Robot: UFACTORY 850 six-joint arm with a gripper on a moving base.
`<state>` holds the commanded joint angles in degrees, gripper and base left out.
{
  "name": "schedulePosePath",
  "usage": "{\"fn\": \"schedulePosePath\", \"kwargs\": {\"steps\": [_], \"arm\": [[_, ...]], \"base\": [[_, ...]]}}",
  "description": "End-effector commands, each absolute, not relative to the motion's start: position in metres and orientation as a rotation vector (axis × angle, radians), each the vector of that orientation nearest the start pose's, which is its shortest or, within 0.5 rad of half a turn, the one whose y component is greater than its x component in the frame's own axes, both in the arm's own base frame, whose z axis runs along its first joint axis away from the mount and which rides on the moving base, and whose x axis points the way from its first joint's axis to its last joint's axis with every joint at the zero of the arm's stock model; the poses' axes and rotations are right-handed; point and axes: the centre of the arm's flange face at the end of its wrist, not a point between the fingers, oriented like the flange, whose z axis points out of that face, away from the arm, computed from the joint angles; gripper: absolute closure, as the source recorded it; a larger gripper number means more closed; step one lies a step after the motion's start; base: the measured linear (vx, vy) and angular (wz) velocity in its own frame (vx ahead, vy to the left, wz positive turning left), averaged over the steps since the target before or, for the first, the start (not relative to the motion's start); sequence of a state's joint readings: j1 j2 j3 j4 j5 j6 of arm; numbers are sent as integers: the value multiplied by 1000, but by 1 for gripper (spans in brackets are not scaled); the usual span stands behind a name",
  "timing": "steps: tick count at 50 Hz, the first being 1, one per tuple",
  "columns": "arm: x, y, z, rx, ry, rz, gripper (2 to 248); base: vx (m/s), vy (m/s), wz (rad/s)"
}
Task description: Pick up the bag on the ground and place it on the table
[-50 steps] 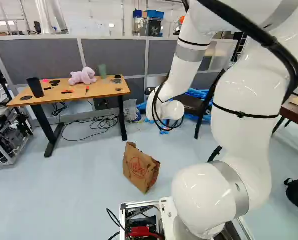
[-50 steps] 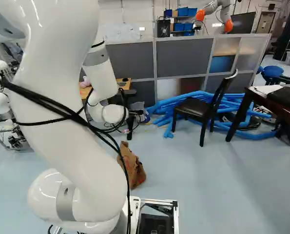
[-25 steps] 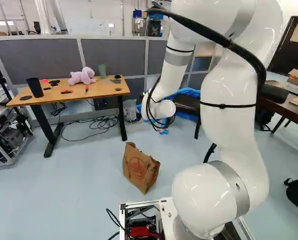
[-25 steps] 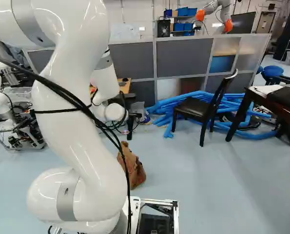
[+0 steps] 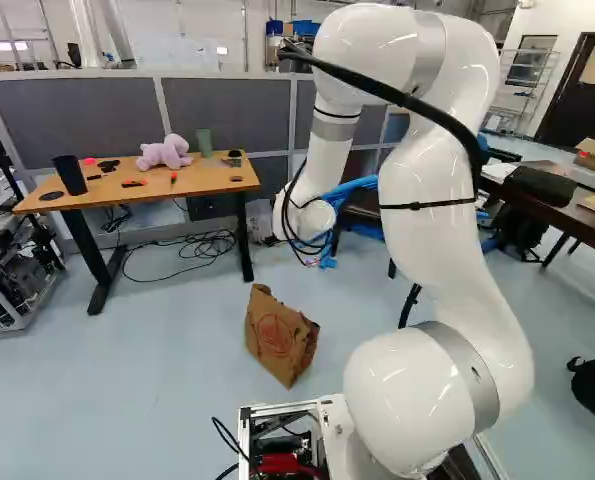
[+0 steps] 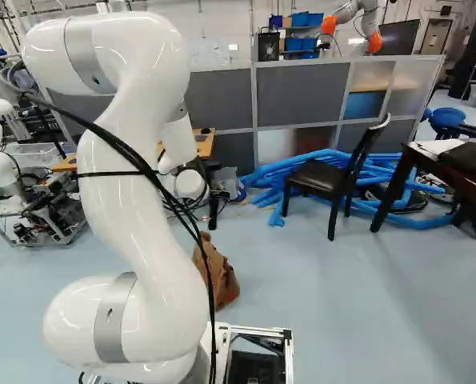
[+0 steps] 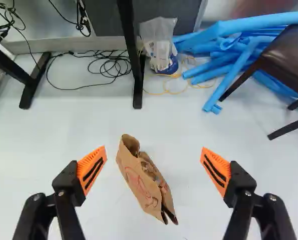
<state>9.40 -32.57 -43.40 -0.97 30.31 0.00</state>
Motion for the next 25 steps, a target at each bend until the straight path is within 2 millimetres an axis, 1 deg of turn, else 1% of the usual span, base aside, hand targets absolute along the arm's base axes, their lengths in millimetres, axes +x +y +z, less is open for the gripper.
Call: {"fn": "schedulePosePath", "kwargs": {"steps": [25], "arm": [[522,101,192,-2926,-304,-921,3]], "base": [[0,0,0]]}}
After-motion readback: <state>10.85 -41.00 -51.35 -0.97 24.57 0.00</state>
